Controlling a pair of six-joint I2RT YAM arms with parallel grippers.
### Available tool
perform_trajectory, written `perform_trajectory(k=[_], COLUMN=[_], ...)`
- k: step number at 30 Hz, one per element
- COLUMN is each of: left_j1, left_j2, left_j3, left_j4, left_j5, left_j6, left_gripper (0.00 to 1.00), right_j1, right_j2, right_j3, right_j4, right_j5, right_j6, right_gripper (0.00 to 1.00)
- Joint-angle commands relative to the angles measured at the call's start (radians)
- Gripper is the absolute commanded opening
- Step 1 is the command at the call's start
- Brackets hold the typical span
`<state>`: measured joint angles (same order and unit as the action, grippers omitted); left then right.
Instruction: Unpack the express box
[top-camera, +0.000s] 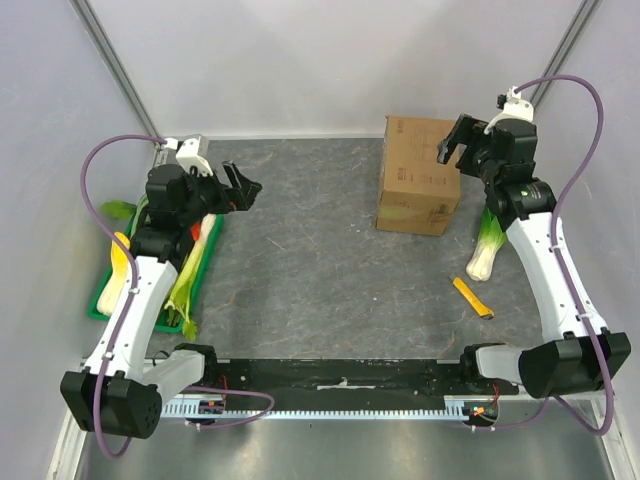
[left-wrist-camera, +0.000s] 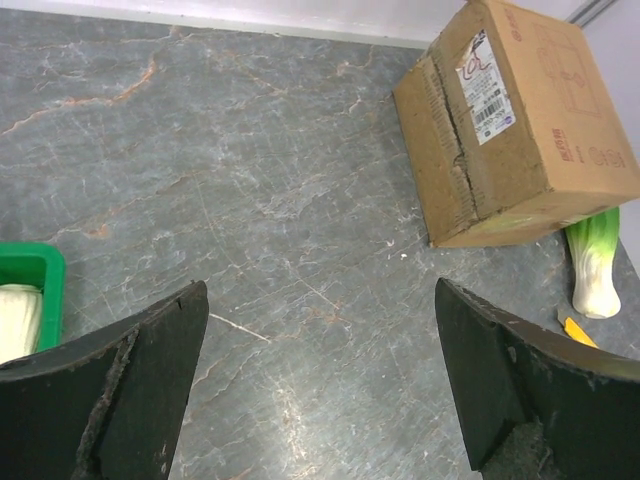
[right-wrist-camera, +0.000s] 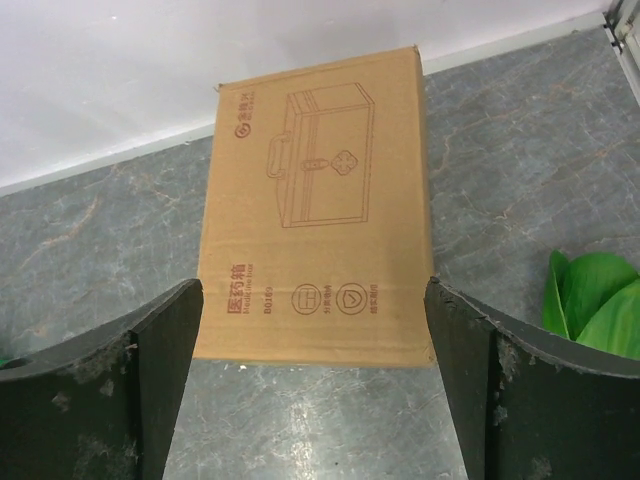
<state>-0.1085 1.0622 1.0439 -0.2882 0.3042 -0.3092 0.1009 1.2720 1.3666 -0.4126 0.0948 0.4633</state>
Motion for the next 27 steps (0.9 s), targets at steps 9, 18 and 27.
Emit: perform_trajectory(k=[9, 18, 27], left_j1=[0.003, -0.108, -0.325], left_j2=[0.114, 0.586, 1.038], left_j3=[0.036, 0.272, 0.728], left_j4=[0.223, 0.541, 0.575], left_j5=[0.306, 0.493, 0.339], left_j6=[-0.008, -0.361, -0.478], left_gripper=[1.0, 0.99, 0.93], right_j1=[0.0, 0.0, -0.012], right_j2=[0.204, 0.375, 0.409], right_j3=[0.192, 0.256, 0.204], right_j4=[-0.115, -0.083, -0.081], right_j5=[0.154, 0.198, 0.151], right_j6=[-0.011, 0.0, -0.005], right_gripper=[0.98, 0.97, 0.97])
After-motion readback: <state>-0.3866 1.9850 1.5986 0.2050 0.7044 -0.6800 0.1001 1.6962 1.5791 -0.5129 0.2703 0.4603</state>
